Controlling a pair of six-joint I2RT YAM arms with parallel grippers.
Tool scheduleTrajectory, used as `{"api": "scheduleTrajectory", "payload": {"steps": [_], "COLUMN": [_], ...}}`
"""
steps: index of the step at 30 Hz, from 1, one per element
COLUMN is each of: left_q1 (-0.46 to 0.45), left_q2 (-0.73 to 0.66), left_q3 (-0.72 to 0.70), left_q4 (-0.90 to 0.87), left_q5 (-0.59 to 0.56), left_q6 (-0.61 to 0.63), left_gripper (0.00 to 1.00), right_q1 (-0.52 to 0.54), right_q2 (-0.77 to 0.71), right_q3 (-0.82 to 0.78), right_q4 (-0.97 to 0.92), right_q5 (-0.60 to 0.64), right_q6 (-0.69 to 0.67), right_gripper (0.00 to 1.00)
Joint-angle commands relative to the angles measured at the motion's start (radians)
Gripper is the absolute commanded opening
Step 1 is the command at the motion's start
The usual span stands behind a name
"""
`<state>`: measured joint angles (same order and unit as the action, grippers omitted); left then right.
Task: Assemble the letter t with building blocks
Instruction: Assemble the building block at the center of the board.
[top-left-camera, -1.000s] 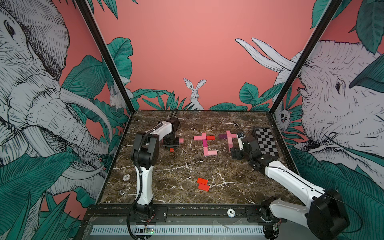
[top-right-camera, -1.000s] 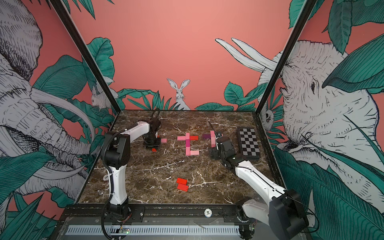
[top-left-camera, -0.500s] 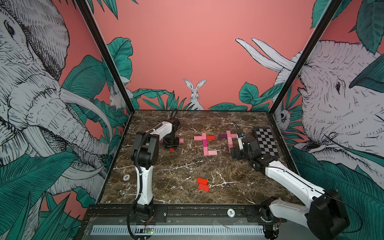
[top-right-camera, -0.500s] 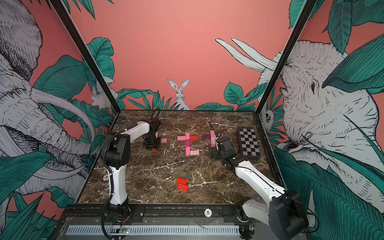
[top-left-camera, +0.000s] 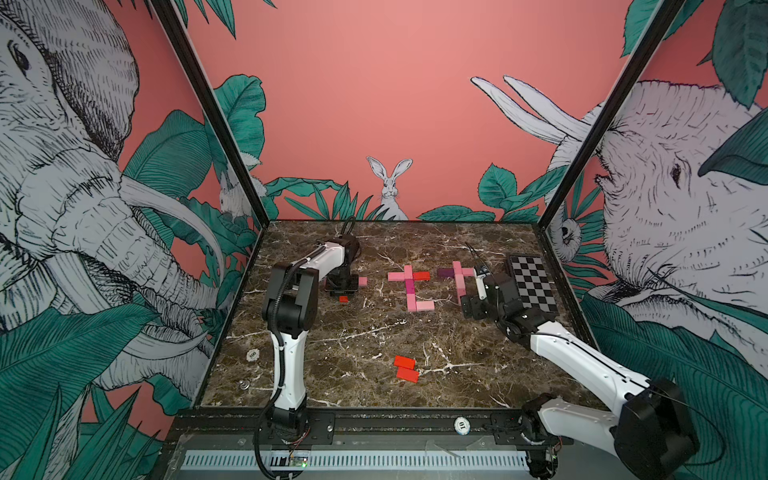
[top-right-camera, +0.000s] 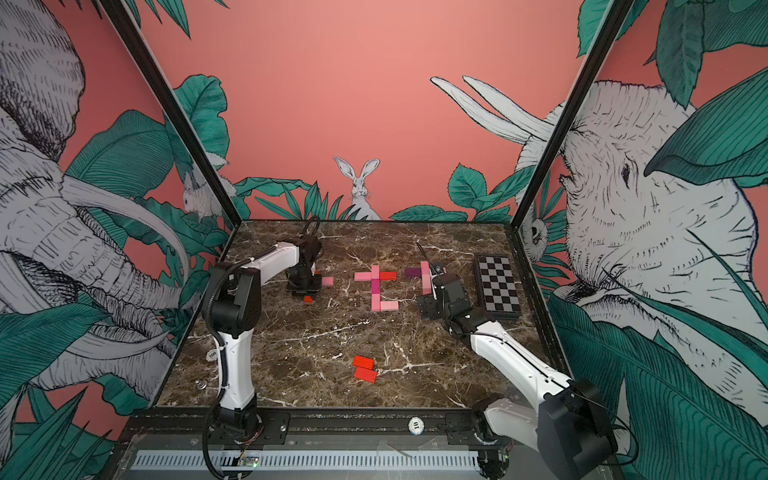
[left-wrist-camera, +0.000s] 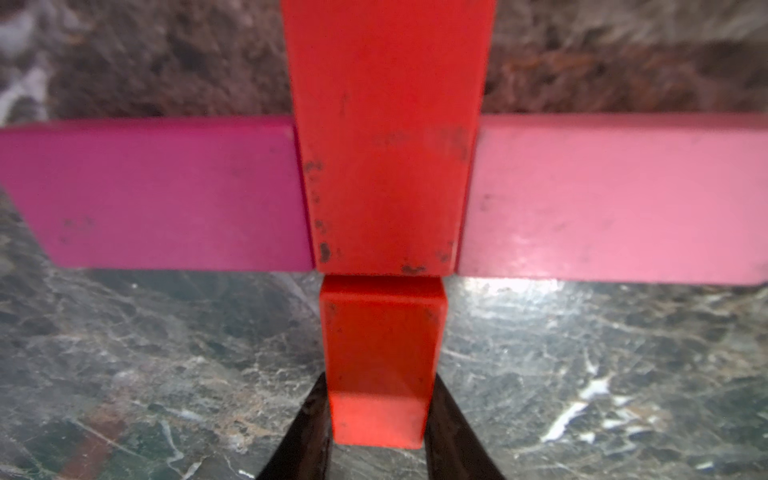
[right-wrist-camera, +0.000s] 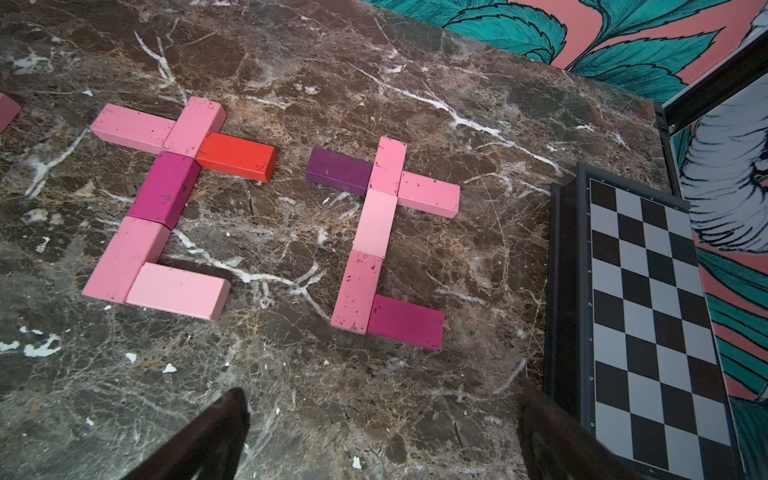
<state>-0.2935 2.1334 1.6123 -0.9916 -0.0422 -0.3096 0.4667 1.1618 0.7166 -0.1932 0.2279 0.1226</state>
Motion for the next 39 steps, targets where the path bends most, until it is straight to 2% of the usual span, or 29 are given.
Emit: {"api": "scheduleTrajectory", "payload": {"steps": [1,39], "left_q1": [0.007,0.008], "left_q2": [0.043,0.057], "left_q3": [0.001,0.008], "left_q4": [0.032,0.026], "left_q5": [-0.021,-0.028], "left_q6": [-0.001,0.012], "left_gripper": [0.37,0.37], "right_q1": [0.003,0.004], "right_q2": [-0.014,-0.014], "right_q3": [0.017,0.014], "right_q4": [0.013,0.018], "right_q5": [0.005,0.004], "right_q6": [-0.005,-0.003], "right_gripper": [0.98,0.98]}}
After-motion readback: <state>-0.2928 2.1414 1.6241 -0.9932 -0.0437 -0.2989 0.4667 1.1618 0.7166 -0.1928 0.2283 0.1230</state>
